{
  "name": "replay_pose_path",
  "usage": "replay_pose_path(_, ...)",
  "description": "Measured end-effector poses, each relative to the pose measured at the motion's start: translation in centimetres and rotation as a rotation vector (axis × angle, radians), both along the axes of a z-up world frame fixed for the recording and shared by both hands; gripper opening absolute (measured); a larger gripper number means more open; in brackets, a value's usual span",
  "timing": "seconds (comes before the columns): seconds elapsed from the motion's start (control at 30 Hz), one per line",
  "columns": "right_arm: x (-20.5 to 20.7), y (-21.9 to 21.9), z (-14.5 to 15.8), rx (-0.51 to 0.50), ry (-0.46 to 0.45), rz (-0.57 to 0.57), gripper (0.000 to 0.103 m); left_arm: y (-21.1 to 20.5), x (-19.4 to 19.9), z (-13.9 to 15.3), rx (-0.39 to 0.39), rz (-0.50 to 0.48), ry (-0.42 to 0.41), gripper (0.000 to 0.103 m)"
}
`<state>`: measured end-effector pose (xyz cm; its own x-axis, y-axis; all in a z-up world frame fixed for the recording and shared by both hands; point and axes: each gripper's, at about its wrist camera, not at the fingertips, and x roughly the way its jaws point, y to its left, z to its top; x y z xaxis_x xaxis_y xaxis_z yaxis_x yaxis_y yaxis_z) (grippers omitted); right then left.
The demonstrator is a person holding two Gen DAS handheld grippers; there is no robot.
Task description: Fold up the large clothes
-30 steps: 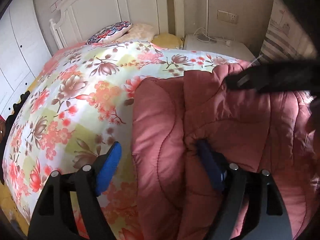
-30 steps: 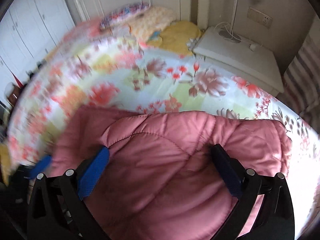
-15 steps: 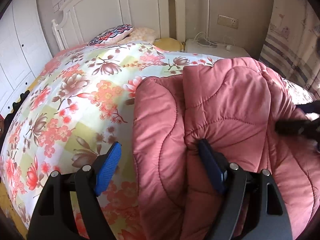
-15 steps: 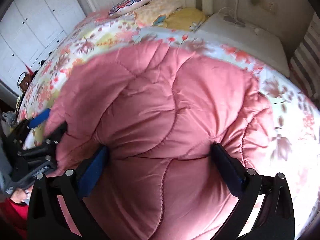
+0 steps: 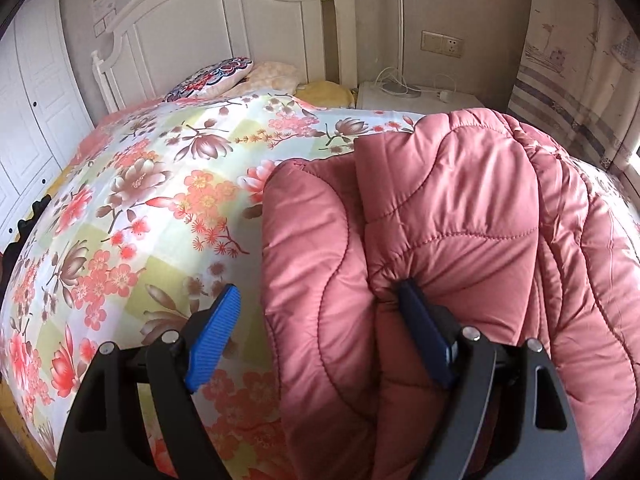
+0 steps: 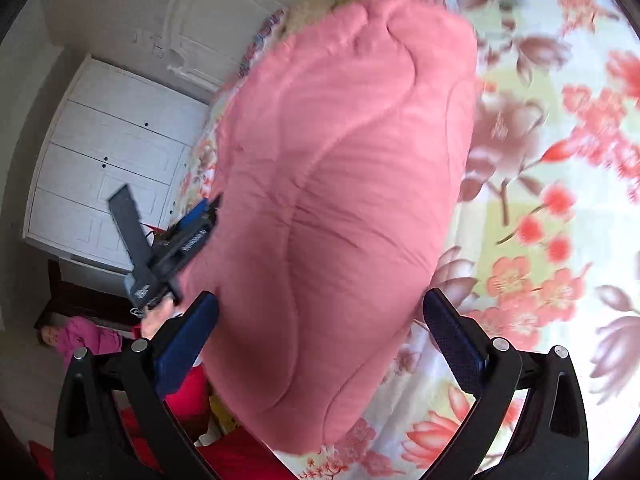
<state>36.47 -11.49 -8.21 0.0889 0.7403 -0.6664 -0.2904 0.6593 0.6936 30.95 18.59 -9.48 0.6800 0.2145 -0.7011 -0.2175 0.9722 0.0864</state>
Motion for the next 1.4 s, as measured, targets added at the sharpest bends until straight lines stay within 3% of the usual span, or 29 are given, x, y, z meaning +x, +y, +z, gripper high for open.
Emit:
replay_pose_path(0.07,0.3,0.8,-0.2,0.023,0.003,0.002,0.097,-0.1,-0.1,-0.1,0.010,-0.001,-0.006,0.082)
replay_pose_path(0.23,-0.5,3.1,2.0,-0.100,-0.170,0.022,0.064,-0.2,0.1,-0.4,0.026,0.005,-0.030,0.082)
replay_pose_path(0.33,-2.1,3.1,3.1,-0.135,-0.238,0.025,0.058,-1.3,0.2,-0.5,0.027,-0.027,-0.038,0.082)
replay_pose_path(0.57,-2.5,-0.5,2.8,-0.149,-0.239,-0.077,0.057,-6.2,2.0,-0.5,0.007,-0.110,-0.028,0.082)
replay_pose_path(0.77,-3.0,-8.1,2.9,-0.163,-0.216,-0.218,0.057,-13.6,4.4,-0.8,0.000,-0.203,-0.028,0.082)
replay_pose_path(0.87,-3.7,-10.5,2.5,-0.245,-0.211,-0.263,0.068,-16.6,4.9,-0.8,0.021,-0.235,-0.042,0.082)
replay_pose_path(0.93,-4.6,-10.4,4.5,-0.361,-0.270,-0.288,0.070,-16.8,4.7,-0.8,0.016,-0.234,-0.047,0.082)
replay_pose_path(0.97,-5.3,-10.0,6.3,-0.418,-0.339,-0.302,0.070,-16.7,4.7,-0.9,0.006,-0.233,-0.049,0.082)
replay_pose_path(1.0,-6.2,-9.4,8.8,-0.485,-0.464,-0.317,0.070,-16.3,4.6,-0.9,-0.021,-0.232,-0.048,0.082)
replay_pose_path(1.07,-6.9,-7.1,12.3,-0.563,-0.650,-0.264,0.070,-15.7,4.3,-1.0,-0.052,-0.223,-0.047,0.082)
replay_pose_path(1.1,-6.2,-5.8,12.8,-0.592,-0.668,-0.224,0.070,-15.6,4.1,-1.0,-0.050,-0.223,-0.051,0.082)
replay_pose_path(1.17,-3.5,-2.6,12.4,-0.638,-0.640,-0.129,0.069,-15.5,3.7,-0.9,-0.040,-0.219,-0.058,0.082)
replay_pose_path(1.23,0.6,-0.6,10.0,-0.735,-0.570,-0.076,0.056,-15.3,3.4,-0.8,-0.046,-0.214,-0.059,0.082)
replay_pose_path(1.27,2.6,1.2,8.4,-0.777,-0.543,-0.032,0.055,-15.2,3.4,-0.8,-0.051,-0.212,-0.061,0.082)
replay_pose_path(1.33,5.7,2.5,6.2,-0.809,-0.506,-0.005,0.055,-14.6,3.1,-0.7,-0.056,-0.190,-0.069,0.082)
replay_pose_path(1.4,7.1,3.5,4.6,-0.773,-0.457,0.002,0.056,-13.0,2.8,-0.1,-0.082,-0.151,-0.077,0.081)
